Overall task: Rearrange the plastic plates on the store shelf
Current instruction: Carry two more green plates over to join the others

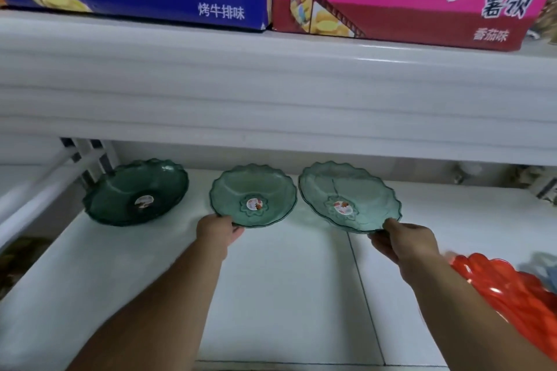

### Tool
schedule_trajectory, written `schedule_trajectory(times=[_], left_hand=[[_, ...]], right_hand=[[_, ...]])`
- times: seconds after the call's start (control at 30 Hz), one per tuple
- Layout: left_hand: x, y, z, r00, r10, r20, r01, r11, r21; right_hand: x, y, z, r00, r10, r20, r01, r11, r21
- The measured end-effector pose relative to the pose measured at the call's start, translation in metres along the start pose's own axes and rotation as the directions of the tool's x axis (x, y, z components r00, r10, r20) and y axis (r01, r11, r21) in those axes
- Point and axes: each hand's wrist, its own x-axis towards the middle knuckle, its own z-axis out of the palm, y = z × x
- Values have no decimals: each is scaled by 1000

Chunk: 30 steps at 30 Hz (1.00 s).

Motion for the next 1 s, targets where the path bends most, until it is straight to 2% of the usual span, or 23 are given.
schedule_trajectory(times=[0.27, 0.37, 0.47, 0.6, 0.7, 0.8, 1.0], left_hand=[[-9, 4, 0, 995, -8, 95, 17, 996, -90], [-13, 9, -15, 995, -27, 100, 34, 997, -72], [-19, 8, -34, 982, -28, 187, 37, 998, -42], [-26, 0, -54, 993, 35, 111, -41, 998, 48], [-32, 0, -63, 992, 20, 125, -24, 999, 32], [-40, 4, -68, 976, -36, 217, 45, 998, -37], [-54, 4, -69, 973, -39, 227, 36, 999, 16]], right_hand=[[-5, -2, 41, 996, 14, 85, -14, 1000, -8], [-8, -1, 66, 989, 17, 144, -15, 1000, -14], [-10, 4, 98, 978, 31, 204, -25, 999, -32], [-17, 14, 140, 961, 90, 261, -75, 995, -68], [-20, 18, 159, 955, 111, 274, -80, 989, -122], [-17, 18, 171, 945, 126, 303, -74, 981, -178], [-6, 24, 182, 955, 121, 270, -45, 962, -271]])
